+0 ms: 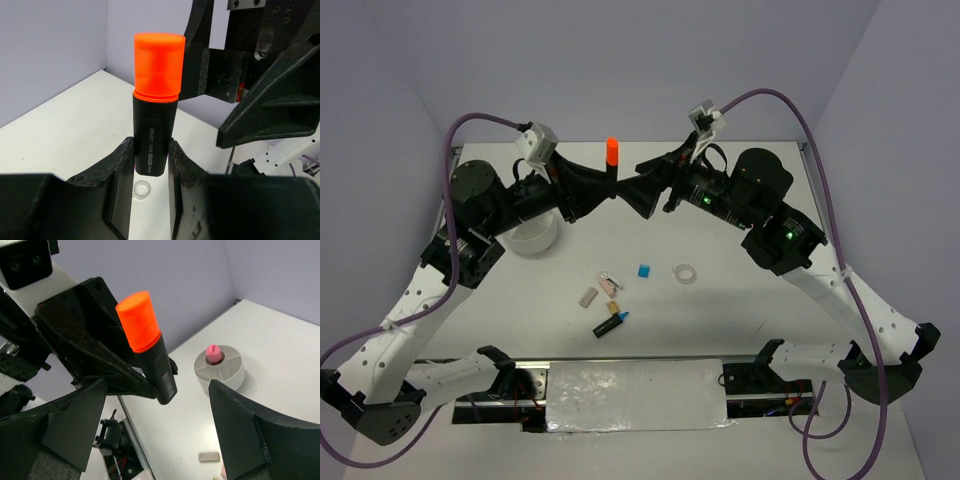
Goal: Sort the stationery into containers
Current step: Close the pen cap on the pen.
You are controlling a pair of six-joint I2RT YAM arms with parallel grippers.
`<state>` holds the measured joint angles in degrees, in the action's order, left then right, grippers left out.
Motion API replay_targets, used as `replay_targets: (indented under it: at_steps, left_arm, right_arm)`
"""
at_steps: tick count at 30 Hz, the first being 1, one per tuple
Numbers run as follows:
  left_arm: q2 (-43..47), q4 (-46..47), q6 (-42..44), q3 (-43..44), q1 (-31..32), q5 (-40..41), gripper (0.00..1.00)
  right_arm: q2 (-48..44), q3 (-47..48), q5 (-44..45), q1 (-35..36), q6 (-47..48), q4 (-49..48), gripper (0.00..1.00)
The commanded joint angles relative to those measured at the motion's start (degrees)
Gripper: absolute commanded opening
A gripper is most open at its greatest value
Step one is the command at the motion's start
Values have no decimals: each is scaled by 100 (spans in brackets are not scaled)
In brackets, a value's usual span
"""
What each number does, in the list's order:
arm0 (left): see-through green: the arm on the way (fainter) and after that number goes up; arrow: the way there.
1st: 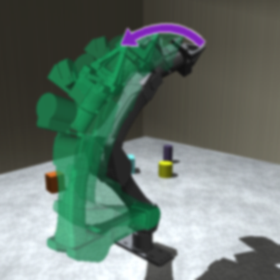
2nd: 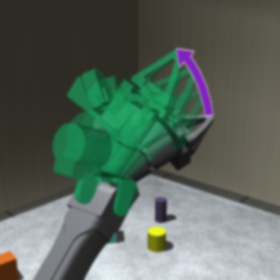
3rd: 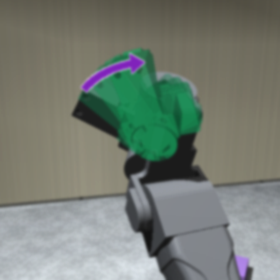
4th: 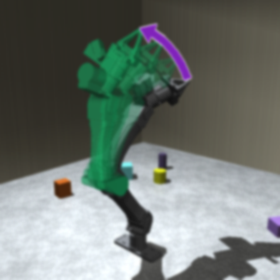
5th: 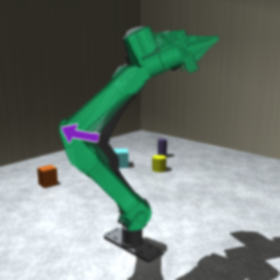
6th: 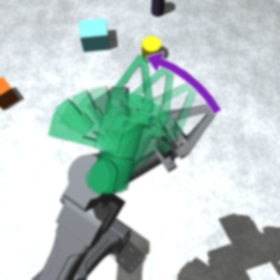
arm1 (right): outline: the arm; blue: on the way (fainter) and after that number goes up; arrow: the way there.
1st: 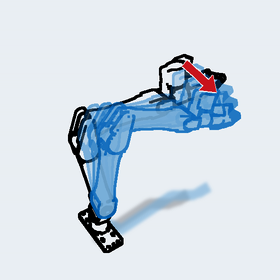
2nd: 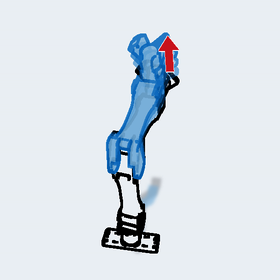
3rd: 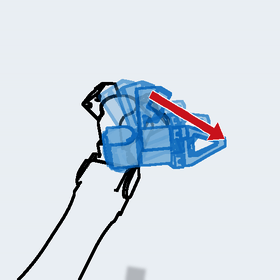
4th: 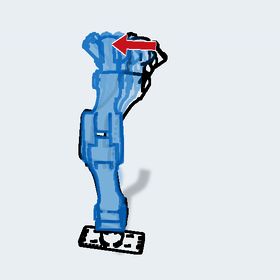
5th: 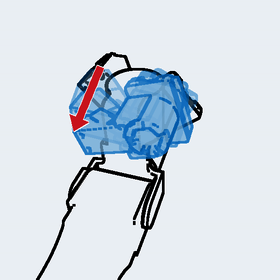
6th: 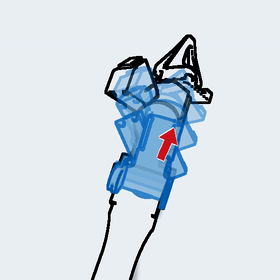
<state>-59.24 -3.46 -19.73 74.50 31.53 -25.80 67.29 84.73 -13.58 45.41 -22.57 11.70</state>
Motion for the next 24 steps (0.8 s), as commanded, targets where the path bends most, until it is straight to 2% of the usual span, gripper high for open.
replay_targets:
  at_steps: [1, 5, 13, 16, 17, 19, 20, 24]
  left_arm:
    - [-96, -14, 250, 319, 2, 93, 0]
    - [-123, 3, 180, 407, 11, -12, 0]
    - [-184, -295, 294, 627, 29, -65, 0]
    - [-175, -322, 259, 653, 29, -65, 0]
    - [-167, -304, 250, 654, 37, -65, 0]
    - [-166, -278, 215, 680, 38, -91, 0]
    - [-166, -286, 215, 697, 29, -83, 0]
    - [-184, -330, 197, 785, 38, 145, 4]
  right_arm:
    - [-155, 96, 733, 205, 147, -388, 89]
    - [143, 263, 1094, 407, 296, -291, 75]
    - [698, 781, 1569, 688, 332, -309, 61]
    - [821, 835, 1648, 759, 367, -361, 51]
    - [812, 800, 1666, 768, 358, -414, 44]
    - [812, 765, 1657, 777, 341, -493, 41]
    - [847, 782, 1657, 777, 341, -459, 33]
    - [839, 730, 1517, 768, 341, -485, 19]
